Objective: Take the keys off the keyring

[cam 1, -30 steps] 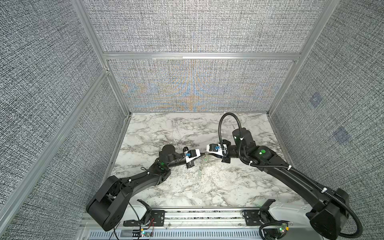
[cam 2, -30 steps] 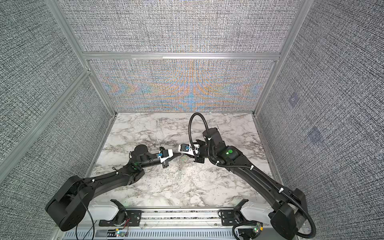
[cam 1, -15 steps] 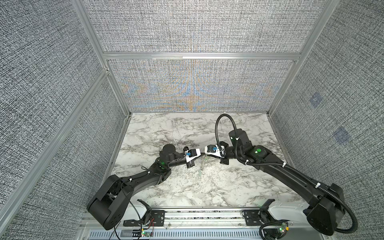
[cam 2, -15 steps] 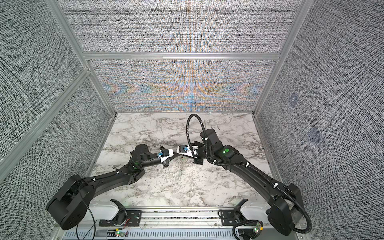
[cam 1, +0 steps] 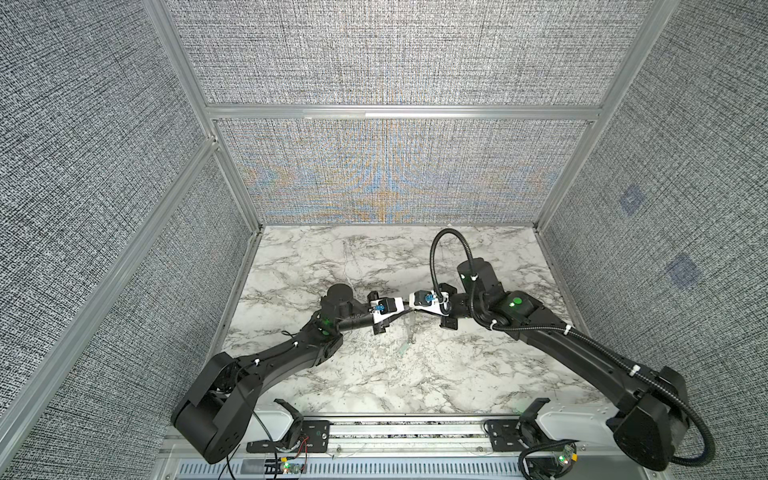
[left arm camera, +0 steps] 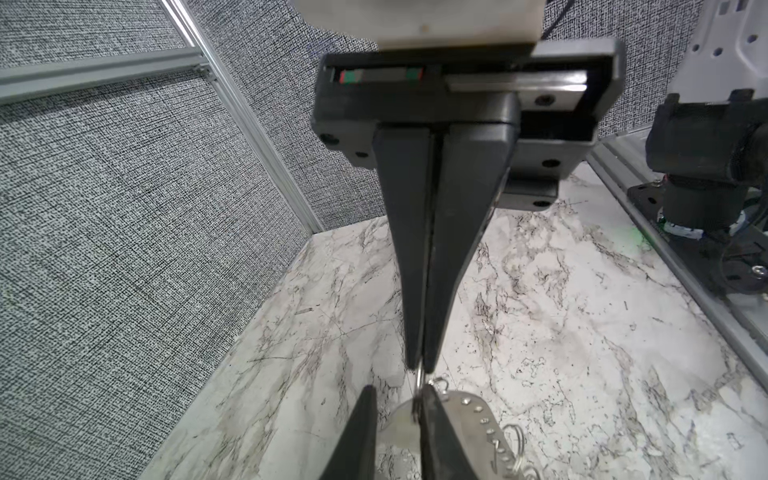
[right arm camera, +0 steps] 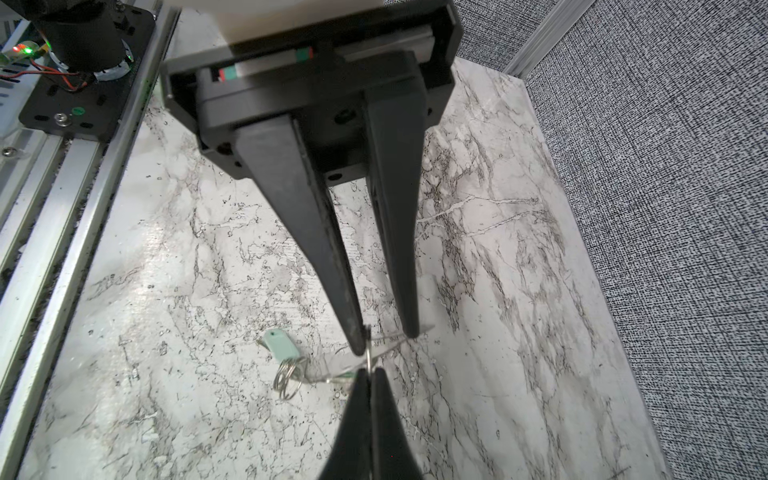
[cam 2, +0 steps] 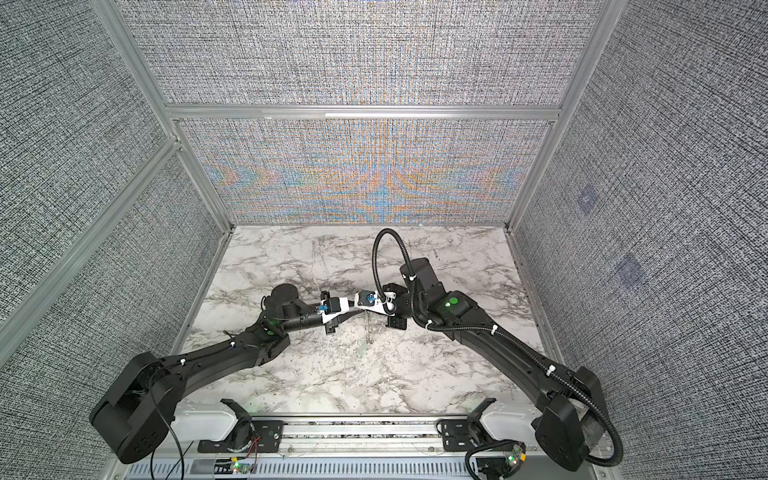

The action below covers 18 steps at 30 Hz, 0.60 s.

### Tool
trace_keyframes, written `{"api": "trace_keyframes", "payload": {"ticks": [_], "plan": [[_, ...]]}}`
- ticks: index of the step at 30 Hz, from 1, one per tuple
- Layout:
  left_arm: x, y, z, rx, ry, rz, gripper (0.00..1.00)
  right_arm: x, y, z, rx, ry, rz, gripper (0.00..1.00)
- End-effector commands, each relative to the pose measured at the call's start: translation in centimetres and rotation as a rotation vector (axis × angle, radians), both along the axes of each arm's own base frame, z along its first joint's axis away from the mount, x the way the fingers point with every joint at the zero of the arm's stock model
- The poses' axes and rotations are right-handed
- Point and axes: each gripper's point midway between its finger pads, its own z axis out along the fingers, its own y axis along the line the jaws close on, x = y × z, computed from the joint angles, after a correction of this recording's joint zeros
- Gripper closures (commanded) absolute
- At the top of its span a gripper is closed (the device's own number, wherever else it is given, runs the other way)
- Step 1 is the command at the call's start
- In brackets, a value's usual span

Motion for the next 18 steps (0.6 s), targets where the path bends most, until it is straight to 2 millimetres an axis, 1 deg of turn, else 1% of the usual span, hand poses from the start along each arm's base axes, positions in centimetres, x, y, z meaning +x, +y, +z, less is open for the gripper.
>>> {"api": "trace_keyframes", "payload": {"ticks": [1, 7, 13, 18], "plan": [[-0.47, -0.01, -0.26, 0.022, -0.021, -0.028, 0.81, -0.27, 0.07, 0.16, -0.004, 0.003, 0.019, 1.0], [-0.76, -0.26, -0.37, 0.012, -0.005, -0.046, 0.85, -0.17, 0.27, 0.28, 0.003, 0.005, 0.022, 1.0], [-0.6, -0.33, -0.44, 0.007, -0.001, -0.041, 0.85, -0.14, 0.32, 0.4, 0.006, 0.005, 0.023, 1.0], [-0.58, -0.32, -0.12, -0.018, -0.006, -0.037, 1.0, -0.05, 0.38, 0.67, 0.018, -0.002, 0.019, 1.0]]}}
